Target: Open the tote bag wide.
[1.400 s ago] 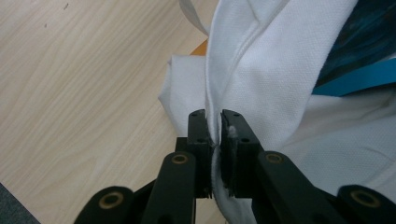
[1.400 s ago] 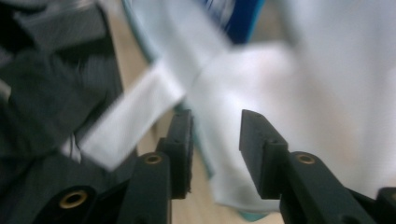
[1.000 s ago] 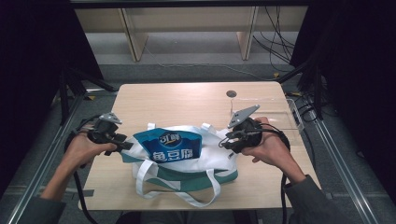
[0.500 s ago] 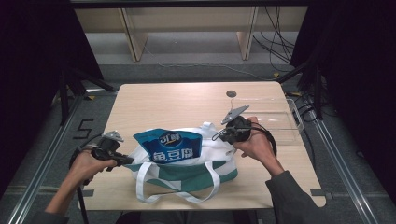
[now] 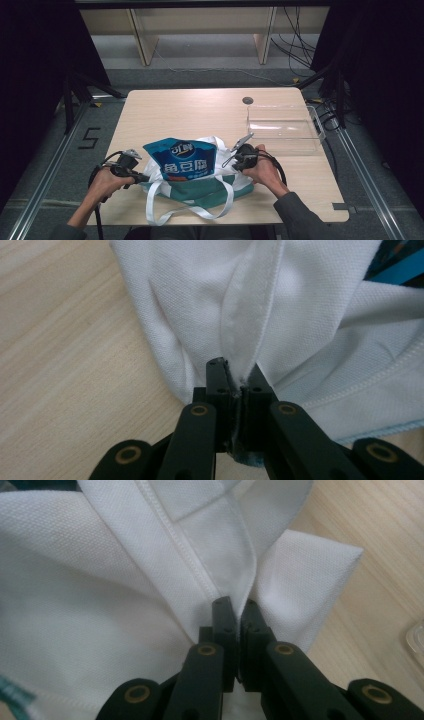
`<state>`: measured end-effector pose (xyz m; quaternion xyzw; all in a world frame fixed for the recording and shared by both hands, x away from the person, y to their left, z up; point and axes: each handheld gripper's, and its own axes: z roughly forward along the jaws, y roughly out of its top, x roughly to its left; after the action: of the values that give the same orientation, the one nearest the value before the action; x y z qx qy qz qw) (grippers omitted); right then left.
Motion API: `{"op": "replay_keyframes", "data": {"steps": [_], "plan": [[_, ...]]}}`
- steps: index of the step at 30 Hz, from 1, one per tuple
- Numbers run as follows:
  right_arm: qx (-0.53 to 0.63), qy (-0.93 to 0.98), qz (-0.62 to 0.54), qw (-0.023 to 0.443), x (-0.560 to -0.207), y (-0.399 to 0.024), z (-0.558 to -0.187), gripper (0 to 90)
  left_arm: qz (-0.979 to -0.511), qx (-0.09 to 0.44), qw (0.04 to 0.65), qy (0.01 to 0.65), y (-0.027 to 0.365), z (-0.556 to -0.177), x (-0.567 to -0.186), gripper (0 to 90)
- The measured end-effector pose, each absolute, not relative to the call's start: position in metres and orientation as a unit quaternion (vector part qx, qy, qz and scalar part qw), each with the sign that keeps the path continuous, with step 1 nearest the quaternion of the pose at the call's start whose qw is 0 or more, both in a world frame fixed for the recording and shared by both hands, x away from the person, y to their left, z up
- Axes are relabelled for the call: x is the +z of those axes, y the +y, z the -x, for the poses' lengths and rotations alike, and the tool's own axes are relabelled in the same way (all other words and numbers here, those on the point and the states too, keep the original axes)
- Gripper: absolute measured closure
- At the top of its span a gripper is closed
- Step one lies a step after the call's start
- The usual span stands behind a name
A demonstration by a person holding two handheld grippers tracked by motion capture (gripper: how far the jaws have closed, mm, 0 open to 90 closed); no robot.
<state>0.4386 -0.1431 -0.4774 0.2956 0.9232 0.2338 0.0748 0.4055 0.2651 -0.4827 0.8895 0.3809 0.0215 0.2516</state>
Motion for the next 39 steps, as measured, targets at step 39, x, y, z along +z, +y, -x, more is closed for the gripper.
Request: {"op": "replay_keyframes", "data": {"steps": [39], "plan": [[0.343,0.923,-0.170,0.034,-0.414,-0.093,-0.379,57.4,-0.877,0.033,0.313,0.363,0.243,-0.462,-0.443,75.2]]}}
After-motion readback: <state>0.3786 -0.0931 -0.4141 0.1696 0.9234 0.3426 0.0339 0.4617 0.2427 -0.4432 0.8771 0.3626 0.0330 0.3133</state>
